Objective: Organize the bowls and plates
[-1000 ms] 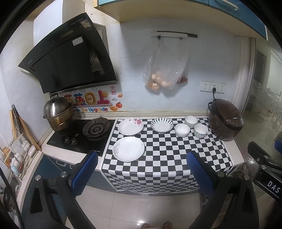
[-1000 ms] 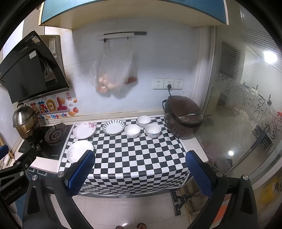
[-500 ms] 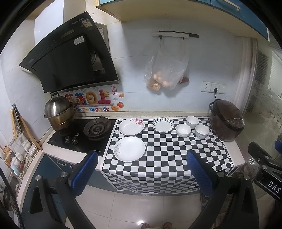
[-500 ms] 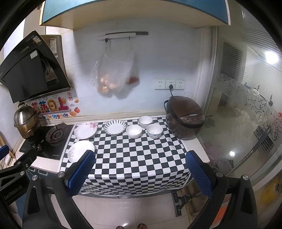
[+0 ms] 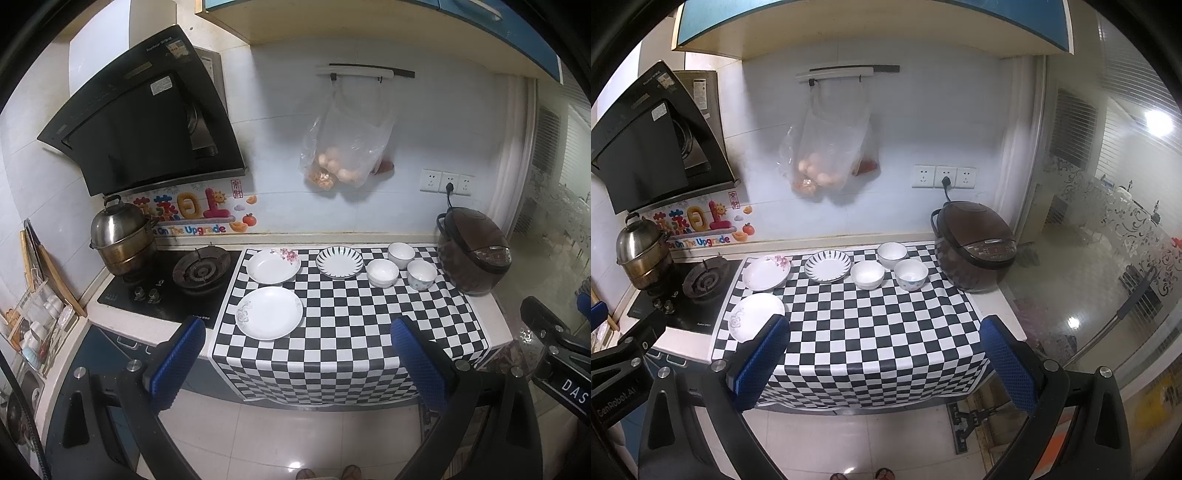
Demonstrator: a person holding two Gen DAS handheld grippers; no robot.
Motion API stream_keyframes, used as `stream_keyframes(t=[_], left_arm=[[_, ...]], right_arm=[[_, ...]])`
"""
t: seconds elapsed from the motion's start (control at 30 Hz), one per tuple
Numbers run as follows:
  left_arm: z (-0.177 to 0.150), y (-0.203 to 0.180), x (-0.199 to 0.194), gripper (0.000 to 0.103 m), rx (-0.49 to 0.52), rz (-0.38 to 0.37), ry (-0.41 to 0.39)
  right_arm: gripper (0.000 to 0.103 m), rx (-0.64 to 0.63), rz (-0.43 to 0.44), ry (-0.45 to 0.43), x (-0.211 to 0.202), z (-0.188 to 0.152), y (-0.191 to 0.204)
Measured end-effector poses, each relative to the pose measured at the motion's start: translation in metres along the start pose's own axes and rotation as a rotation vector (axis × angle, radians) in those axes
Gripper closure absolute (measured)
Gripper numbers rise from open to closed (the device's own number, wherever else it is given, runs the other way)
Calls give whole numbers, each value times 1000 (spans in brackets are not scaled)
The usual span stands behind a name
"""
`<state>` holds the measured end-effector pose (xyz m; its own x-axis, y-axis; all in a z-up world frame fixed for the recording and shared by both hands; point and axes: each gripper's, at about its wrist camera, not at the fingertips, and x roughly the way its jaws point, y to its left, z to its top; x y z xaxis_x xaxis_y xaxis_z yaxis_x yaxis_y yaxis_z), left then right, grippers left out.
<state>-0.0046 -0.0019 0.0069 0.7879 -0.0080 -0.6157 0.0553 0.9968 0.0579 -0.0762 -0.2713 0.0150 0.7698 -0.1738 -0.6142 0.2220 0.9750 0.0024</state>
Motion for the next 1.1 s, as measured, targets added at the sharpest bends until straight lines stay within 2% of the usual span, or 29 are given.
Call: stream_keyframes(t=[1.1], left_arm=[[2,-4,1,0,4,-1,-3]], right_arm=[[0,6,4,-8,-2,2,2]])
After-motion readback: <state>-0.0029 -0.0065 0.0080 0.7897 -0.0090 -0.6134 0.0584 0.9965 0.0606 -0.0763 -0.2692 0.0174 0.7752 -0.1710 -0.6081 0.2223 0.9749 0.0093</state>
